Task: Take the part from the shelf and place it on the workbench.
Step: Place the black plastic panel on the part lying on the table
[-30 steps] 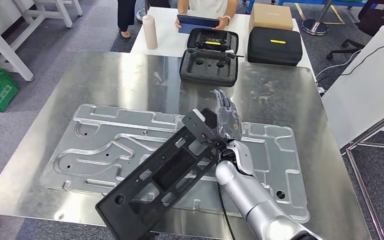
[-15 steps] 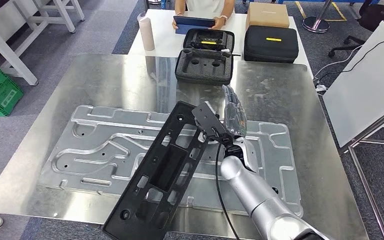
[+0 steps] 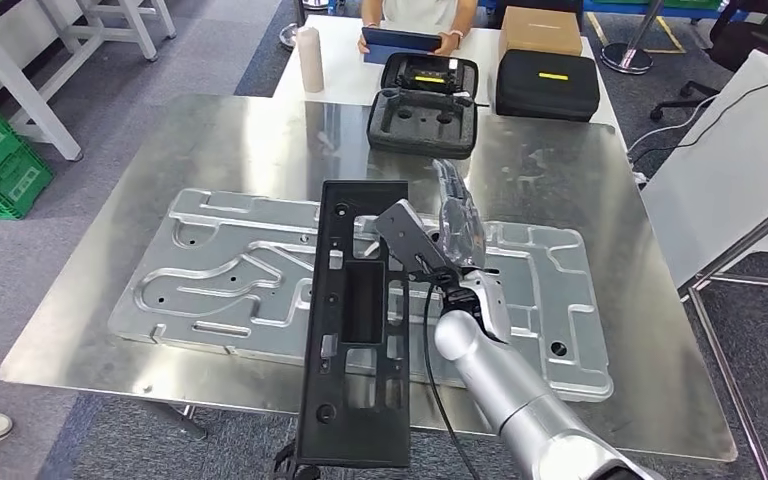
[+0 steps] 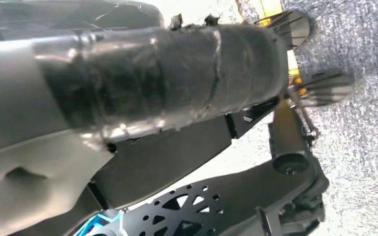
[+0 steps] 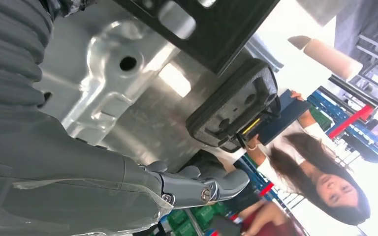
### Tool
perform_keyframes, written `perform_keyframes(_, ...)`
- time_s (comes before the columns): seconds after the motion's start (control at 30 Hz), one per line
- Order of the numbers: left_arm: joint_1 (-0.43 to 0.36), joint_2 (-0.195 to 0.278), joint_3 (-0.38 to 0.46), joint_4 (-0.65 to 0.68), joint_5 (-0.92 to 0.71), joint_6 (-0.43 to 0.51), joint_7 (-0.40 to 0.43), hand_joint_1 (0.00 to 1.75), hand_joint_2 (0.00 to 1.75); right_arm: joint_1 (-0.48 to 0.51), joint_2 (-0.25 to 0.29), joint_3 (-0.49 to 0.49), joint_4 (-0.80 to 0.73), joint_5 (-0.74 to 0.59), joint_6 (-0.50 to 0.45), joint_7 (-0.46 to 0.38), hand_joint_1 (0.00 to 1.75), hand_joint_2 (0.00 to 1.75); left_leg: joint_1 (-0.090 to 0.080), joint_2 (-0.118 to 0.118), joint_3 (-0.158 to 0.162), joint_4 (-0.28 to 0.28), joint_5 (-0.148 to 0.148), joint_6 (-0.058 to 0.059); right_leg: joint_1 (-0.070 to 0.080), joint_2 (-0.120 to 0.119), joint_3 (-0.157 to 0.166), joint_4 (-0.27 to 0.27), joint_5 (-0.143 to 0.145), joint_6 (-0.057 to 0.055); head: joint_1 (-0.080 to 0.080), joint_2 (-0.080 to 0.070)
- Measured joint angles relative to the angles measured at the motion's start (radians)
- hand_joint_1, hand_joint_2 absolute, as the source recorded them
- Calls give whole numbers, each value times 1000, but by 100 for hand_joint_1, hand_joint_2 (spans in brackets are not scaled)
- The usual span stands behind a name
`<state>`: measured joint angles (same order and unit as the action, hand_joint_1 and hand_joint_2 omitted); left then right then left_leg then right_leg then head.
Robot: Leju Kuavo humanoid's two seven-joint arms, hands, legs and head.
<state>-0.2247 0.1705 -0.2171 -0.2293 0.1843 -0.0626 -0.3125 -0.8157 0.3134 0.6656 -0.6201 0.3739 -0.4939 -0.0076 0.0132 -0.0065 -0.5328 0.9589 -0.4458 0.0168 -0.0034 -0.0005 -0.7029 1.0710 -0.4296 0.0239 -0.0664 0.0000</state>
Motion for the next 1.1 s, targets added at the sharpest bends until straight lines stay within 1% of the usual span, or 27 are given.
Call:
perform_keyframes(0.03,-1,0,0,0,0,0,0,0,0,0,0,1,-1,0,0,0,0,175,0,1,-14,0,10,2,-1,0,-24,77,-52,5,2,0)
perform_keyframes(0.07,-2,-1,0,0,0,0,0,0,0,2,-1,2,-1,0,0,0,0,175,0,1,-28,1,21,3,-2,0,-42,151,-91,9,2,0)
perform_keyframes(0.1,-2,-1,0,0,0,0,1,0,0,3,-2,3,-2,-1,0,0,0,175,0,2,-42,1,31,3,-3,0,-48,200,-110,10,2,0)
perform_keyframes(0.13,-3,-1,0,0,0,0,2,0,0,4,-4,4,-2,-3,-1,0,0,175,0,2,-55,1,41,2,-3,0,-35,211,-107,8,2,0)
perform_keyframes(0.17,-4,-2,0,0,1,0,3,0,0,4,-5,5,-2,-7,-2,0,0,175,-1,2,-68,1,51,0,-2,0,-2,184,-89,4,2,0)
perform_keyframes(0.2,-6,-2,0,0,1,0,3,0,0,3,-5,6,-4,-12,-4,-1,0,175,-1,1,-78,1,60,-2,-2,0,49,123,-69,-2,2,0)
perform_keyframes(0.27,-8,-2,0,-1,4,0,3,0,0,-1,-5,7,-12,-24,-8,-4,0,175,-4,1,-94,1,77,-9,3,0,164,-31,-56,-18,1,0)
perform_keyframes(0.3,-8,-2,0,-2,5,1,3,0,0,-4,-4,8,-17,-30,-10,-6,0,175,-5,1,-97,-1,86,-15,6,0,200,-86,-58,-24,0,0)
perform_keyframes(0.33,-8,-2,0,-2,7,2,3,0,0,-6,-5,8,-20,-35,-12,-6,0,175,-5,2,-99,-4,95,-21,8,0,217,-115,-62,-30,-1,0)
perform_keyframes(0.4,-6,-2,0,-2,8,3,4,0,0,-7,-7,9,-23,-45,-14,-6,0,175,-4,3,-101,-14,109,-34,8,-2,211,-131,-46,-40,-2,0)
perform_keyframes(0.43,-6,-1,0,-2,8,3,5,0,0,-7,-8,9,-25,-48,-15,-5,0,175,-3,3,-105,-8,96,-39,7,-4,206,-138,-34,-47,-3,0)
perform_keyframes(0.47,-6,0,0,-2,9,3,6,0,0,-7,-8,10,-27,-49,-15,-4,0,175,-3,3,-115,16,64,-43,5,-6,199,-145,-20,-53,-4,0)
perform_keyframes(0.5,-7,1,0,-3,9,3,6,0,0,-7,-8,10,-29,-50,-15,-4,0,175,-3,3,-128,62,15,-45,3,-8,190,-149,-8,-58,-5,0)
perform_keyframes(0.57,-9,1,0,-3,9,3,8,0,0,-6,-9,14,-32,-50,-15,-3,0,175,-3,3,-157,199,-82,-49,4,-8,165,-149,14,-62,-7,0)
perform_keyframes(0.6,-9,1,0,-3,9,3,9,0,0,-4,-10,16,-32,-51,-15,-2,0,175,-3,3,-161,256,-102,-51,5,-8,150,-148,25,-62,-8,0)
perform_keyframes(0.63,-9,2,0,-4,9,3,10,0,0,-2,-11,19,-32,-51,-16,-2,0,175,-2,3,-152,286,-98,-52,5,-8,135,-146,35,-61,-8,0)
perform_keyframes(0.67,-8,2,0,-4,9,4,10,0,0,0,-12,21,-32,-52,-16,-2,0,175,-2,3,-128,281,-77,-53,5,-8,119,-143,45,-60,-8,0)
perform_keyframes(0.73,-4,3,0,-4,9,4,7,0,0,1,-13,24,-33,-53,-17,-2,0,175,-1,4,-39,177,-36,-53,5,-7,91,-133,62,-54,-9,0)
perform_keyframes(0.77,-2,4,0,-4,9,4,6,0,0,0,-13,25,-35,-54,-18,-2,0,175,-1,3,12,104,-38,-50,6,-6,79,-125,69,-50,-9,0)
perform_keyframes(0.8,0,6,0,-4,9,3,4,0,0,0,-14,25,-37,-54,-19,-2,0,175,-2,2,49,45,-48,-45,7,-6,70,-119,76,-45,-10,0)
perform_keyframes(0.83,2,7,0,-4,9,2,3,0,0,-1,-14,25,-39,-55,-20,-3,0,175,-4,1,70,8,-61,-39,8,-6,64,-115,84,-39,-11,0)
perform_keyframes(0.9,7,9,0,-4,9,1,5,0,0,1,-15,26,-41,-58,-21,-4,0,175,-5,1,68,-9,-59,-24,8,-7,56,-115,99,-27,-11,0)
perform_keyframes(0.93,8,8,0,-4,9,1,6,0,0,2,-16,27,-41,-59,-21,-4,0,175,-4,3,60,-8,-50,-17,7,-5,50,-109,91,-20,-10,0)
perform_keyframes(0.97,8,7,0,-4,9,1,7,0,0,2,-17,27,-41,-60,-21,-4,0,175,-2,4,49,-9,-38,-9,5,-4,38,-84,64,-14,-8,0)
perform_keyframes(1.0,7,5,0,-4,9,1,7,0,0,2,-19,27,-41,-61,-21,-4,0,175,1,5,36,-9,-26,-3,4,-3,20,-39,20,-7,-6,0)
perform_keyframes(1.07,6,4,0,-4,9,1,8,0,0,3,-22,28,-41,-66,-21,-4,0,175,0,6,4,-9,-1,2,1,-2,-22,103,-81,3,-2,0)
perform_keyframes(1.1,5,4,0,-4,9,1,8,0,0,5,-24,28,-41,-68,-21,-4,0,175,0,6,-12,-9,11,2,1,-2,-34,166,-107,6,-2,0)
